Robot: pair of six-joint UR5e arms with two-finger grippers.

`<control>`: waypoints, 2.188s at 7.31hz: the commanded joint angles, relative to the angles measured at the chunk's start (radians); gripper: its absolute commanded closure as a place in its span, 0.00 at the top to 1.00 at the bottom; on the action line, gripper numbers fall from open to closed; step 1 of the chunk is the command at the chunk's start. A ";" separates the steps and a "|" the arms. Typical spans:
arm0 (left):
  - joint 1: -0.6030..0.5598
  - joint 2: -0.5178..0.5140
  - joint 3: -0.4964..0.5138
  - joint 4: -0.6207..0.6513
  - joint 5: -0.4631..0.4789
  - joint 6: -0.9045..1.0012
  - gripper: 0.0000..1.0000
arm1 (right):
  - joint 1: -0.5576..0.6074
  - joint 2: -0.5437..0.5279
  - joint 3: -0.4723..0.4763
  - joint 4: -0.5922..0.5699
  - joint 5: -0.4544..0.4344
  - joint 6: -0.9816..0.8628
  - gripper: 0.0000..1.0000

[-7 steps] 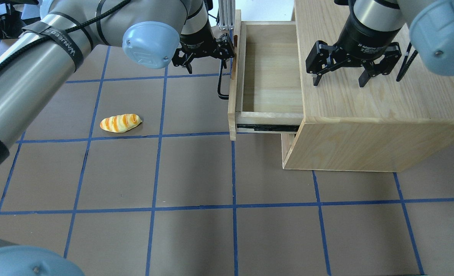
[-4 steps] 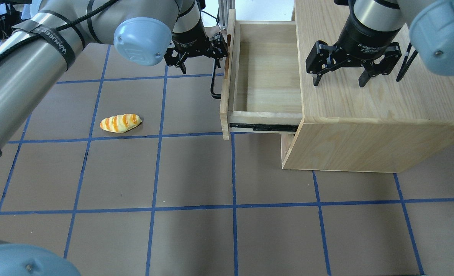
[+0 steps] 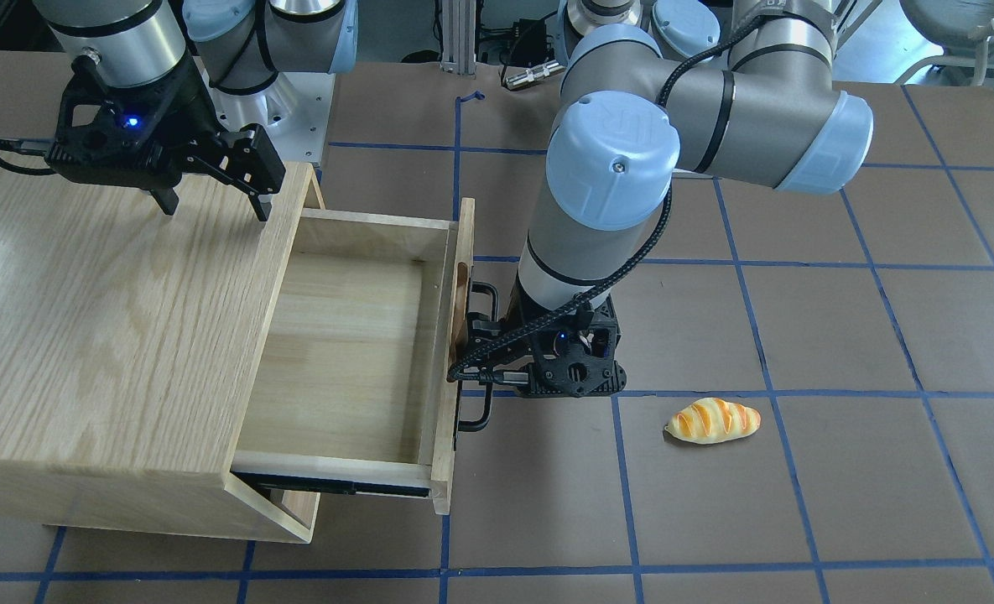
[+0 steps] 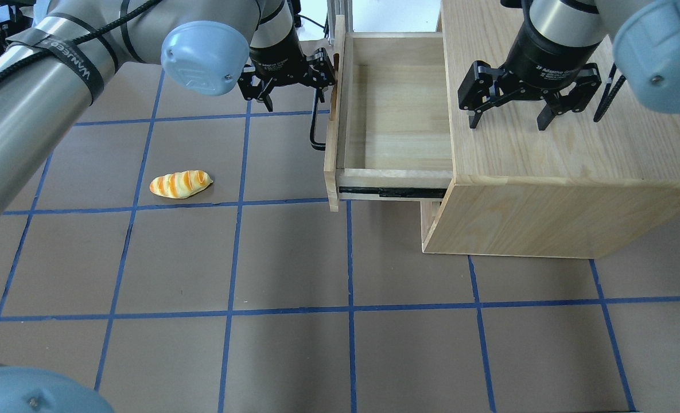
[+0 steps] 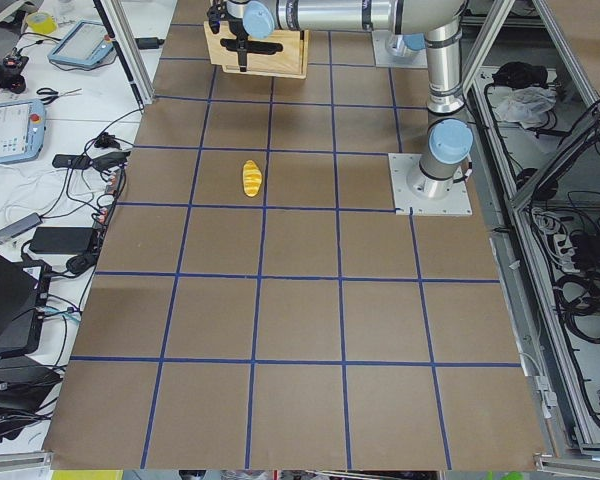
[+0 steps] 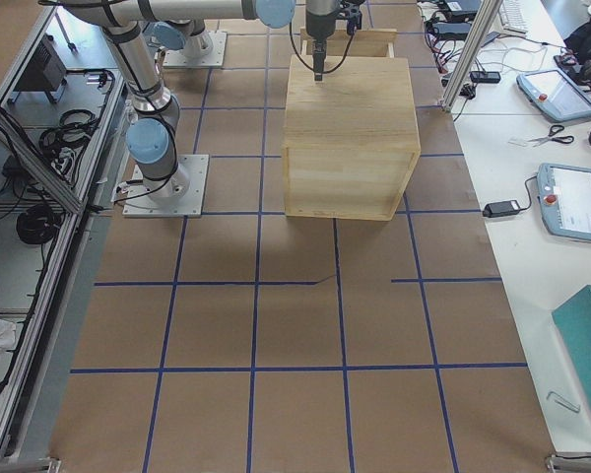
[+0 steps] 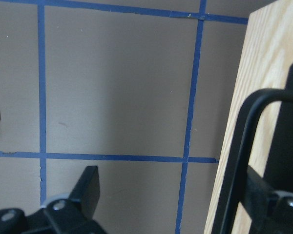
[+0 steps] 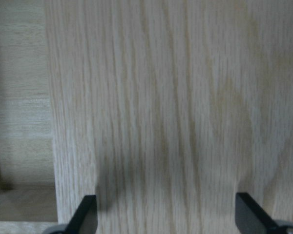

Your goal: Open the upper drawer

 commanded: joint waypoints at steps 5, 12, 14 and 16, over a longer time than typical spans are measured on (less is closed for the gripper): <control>-0.010 0.067 0.024 -0.078 -0.007 -0.012 1.00 | 0.000 0.000 0.000 0.000 -0.001 0.000 1.00; 0.108 0.176 0.016 -0.181 0.016 0.208 1.00 | 0.000 0.000 0.000 0.000 -0.001 0.000 1.00; 0.148 0.203 -0.013 -0.187 0.061 0.215 1.00 | 0.000 0.000 0.000 0.000 -0.001 0.000 1.00; 0.188 0.219 -0.060 -0.182 0.052 0.216 1.00 | 0.000 0.000 0.000 0.000 -0.001 0.000 1.00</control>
